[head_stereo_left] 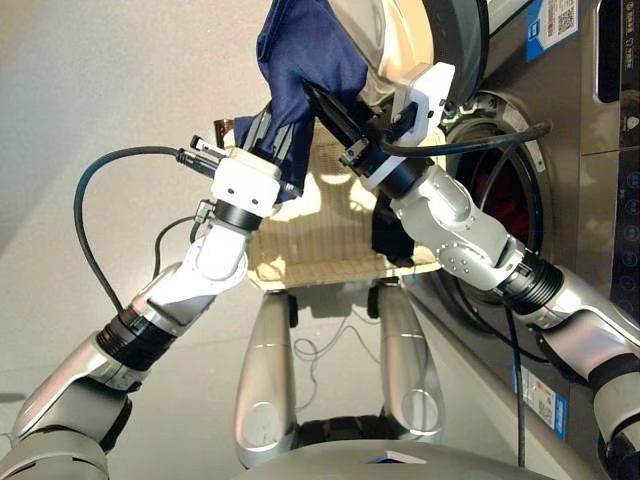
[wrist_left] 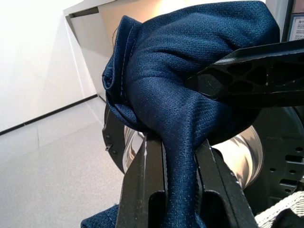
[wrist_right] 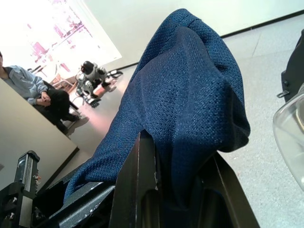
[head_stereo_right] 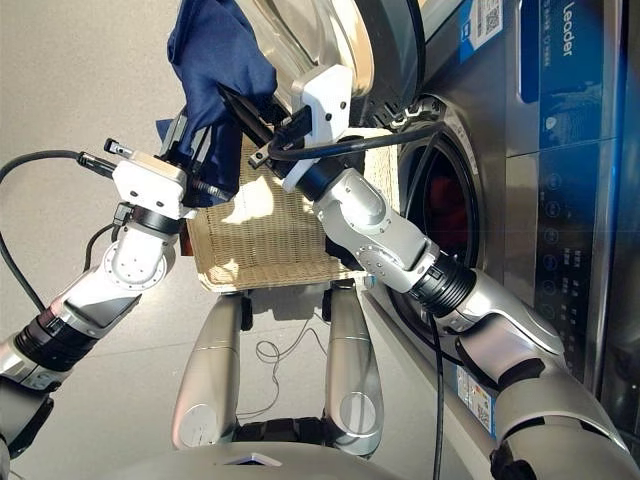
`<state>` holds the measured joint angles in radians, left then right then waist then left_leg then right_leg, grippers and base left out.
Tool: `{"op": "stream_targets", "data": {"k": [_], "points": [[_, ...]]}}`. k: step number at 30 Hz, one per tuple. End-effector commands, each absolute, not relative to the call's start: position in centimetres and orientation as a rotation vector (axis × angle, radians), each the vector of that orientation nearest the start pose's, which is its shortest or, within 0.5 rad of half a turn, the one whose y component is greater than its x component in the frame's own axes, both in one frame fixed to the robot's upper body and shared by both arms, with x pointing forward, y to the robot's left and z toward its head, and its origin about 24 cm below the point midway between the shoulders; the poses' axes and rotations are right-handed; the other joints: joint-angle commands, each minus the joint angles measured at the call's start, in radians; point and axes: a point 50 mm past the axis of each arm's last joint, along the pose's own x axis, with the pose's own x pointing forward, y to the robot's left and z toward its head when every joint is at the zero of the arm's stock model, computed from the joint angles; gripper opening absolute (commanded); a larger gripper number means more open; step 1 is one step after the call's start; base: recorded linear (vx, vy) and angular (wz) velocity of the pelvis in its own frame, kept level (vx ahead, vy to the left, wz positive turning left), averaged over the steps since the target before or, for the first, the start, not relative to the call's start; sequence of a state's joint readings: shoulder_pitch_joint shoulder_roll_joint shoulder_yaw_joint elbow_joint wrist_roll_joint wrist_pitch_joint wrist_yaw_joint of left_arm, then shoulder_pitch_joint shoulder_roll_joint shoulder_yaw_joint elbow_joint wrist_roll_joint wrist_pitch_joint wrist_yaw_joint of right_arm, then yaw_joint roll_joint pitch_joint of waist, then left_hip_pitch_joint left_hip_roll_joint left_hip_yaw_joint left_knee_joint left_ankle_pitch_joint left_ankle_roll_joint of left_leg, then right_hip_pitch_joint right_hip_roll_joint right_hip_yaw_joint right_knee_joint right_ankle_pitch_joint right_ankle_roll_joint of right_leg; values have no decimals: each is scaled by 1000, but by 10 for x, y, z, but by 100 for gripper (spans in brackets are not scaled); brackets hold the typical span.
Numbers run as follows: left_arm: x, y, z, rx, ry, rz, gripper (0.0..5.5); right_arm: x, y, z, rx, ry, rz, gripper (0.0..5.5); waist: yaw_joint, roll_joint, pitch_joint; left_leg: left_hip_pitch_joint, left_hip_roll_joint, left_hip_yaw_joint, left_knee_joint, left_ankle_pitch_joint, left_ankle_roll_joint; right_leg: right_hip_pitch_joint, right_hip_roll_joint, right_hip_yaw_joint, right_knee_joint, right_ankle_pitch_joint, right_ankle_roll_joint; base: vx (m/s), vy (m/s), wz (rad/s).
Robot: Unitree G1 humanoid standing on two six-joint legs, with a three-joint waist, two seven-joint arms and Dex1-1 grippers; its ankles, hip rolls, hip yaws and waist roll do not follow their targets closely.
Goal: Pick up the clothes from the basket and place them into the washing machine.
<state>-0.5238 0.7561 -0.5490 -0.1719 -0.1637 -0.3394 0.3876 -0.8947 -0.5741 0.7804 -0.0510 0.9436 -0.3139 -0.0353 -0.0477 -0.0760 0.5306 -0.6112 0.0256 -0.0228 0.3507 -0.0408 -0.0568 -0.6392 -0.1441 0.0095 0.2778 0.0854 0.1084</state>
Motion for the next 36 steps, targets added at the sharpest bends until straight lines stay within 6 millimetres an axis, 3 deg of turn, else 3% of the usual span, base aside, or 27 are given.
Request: {"op": "stream_targets", "data": {"k": [1, 2, 4, 6, 7, 20, 30, 36], "points": [[235, 94, 230, 272, -1078, -489, 0, 296, -66, 259, 243, -725, 710, 0, 10, 35, -43, -13, -47, 64, -52, 53, 36, -19, 19, -17, 9, -4, -3, 0, 0, 0], [236, 94, 230, 269, -1075, -487, 0, 297, -69, 258, 252, -741, 679, 0, 10, 37, -43, -13, -47, 63, -52, 53, 36, -21, 19, -17, 9, -5, -3, 0, 0, 0], [236, 94, 229, 256, -1072, -481, 142, 300, -76, 254, 264, -771, 602, 0, 10, 45, -43, -13, -49, 61, -51, 52, 38, -21, 17, -17, 11, -7, -2, 0, 0, 0], [236, 96, 228, 237, -1071, -472, 520, 308, -84, 242, 262, -753, 507, 0, 11, 52, -42, -17, -50, 57, -48, 52, 38, -23, 15, -17, 13, -8, -2, 0, 0, 0], [236, 97, 228, 229, -1071, -469, 550, 310, -87, 237, 262, -747, 463, 0, 10, 55, -42, -18, -52, 56, -48, 52, 39, -23, 16, -16, 12, -8, -2, 0, 0, 0], [236, 88, 225, 163, -1054, -532, 550, 358, -148, 178, 128, -545, -88, 0, 17, 75, -41, -40, -61, 49, -36, 49, 43, -40, 15, -14, 18, -6, -2, 0, 0, 0], [237, 83, 229, 118, -1052, -553, 550, 370, -193, 138, 126, -362, -352, 0, 21, 90, -22, -62, -69, 40, -13, 45, 41, -59, 16, -8, 41, -17, -5, 0, 0, 0], [238, 77, 230, 82, -1034, -583, 550, 370, -241, 127, 210, -276, -640, 0, 23, 105, -11, -129, -82, 26, 61, 22, 43, -120, 23, 0, 121, -46, -14, -9, -2, 19]]}}
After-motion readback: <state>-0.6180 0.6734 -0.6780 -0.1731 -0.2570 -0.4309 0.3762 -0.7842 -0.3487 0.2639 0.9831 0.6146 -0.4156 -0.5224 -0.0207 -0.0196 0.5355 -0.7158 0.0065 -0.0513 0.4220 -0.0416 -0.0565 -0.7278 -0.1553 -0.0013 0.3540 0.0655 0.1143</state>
